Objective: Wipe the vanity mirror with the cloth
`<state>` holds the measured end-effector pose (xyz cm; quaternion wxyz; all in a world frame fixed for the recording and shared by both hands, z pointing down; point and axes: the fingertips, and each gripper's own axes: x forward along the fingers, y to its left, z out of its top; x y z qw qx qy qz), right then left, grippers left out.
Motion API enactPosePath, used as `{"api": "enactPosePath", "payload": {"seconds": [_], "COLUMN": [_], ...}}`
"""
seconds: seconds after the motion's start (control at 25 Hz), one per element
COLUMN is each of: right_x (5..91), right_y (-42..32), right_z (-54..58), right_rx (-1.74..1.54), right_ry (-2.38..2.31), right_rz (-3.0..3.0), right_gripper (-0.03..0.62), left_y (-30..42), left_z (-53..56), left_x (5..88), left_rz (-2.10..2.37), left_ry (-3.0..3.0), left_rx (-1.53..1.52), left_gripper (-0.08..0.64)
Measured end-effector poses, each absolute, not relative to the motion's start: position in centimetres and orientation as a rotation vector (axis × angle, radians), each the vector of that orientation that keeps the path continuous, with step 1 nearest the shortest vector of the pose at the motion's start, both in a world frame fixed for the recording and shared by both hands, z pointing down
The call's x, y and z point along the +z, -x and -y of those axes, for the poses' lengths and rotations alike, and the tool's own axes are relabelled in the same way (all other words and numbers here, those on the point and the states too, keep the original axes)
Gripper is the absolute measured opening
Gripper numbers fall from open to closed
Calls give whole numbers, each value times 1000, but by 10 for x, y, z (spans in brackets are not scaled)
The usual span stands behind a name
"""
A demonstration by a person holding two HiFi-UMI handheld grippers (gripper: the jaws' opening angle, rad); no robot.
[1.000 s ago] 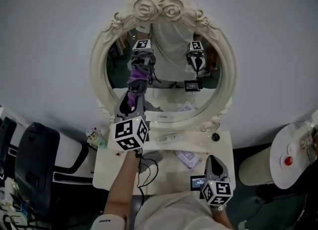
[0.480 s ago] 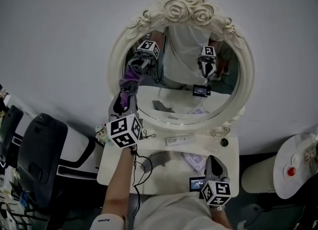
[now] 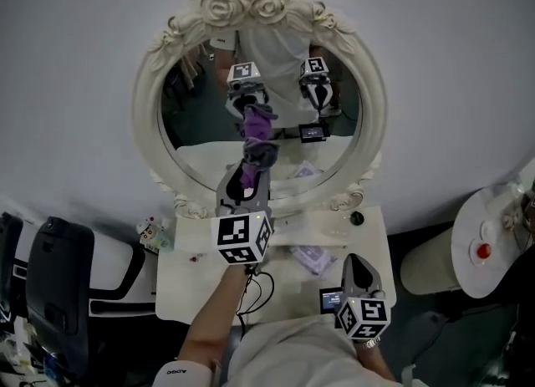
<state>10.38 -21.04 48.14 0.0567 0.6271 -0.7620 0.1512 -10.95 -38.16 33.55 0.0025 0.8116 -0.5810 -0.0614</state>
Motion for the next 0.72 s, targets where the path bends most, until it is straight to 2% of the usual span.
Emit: {"api": "enactPosePath", "payload": {"seconds": [0.4, 0.72], "right_x": [481, 492], "right_y": [-210, -253], "right_z": [180, 167], "right_rx": [451, 459], "right_ry": [-2165, -2220], "right_rz": [2057, 1960], "right_gripper": [8, 8], "left_y": [-63, -87], "left_z": [391, 407], "left_x": [372, 389], "left_rz": [1429, 1419], "left_ry": [-2698, -2655], "left_rx": [-169, -191], "left_gripper": [155, 155]}}
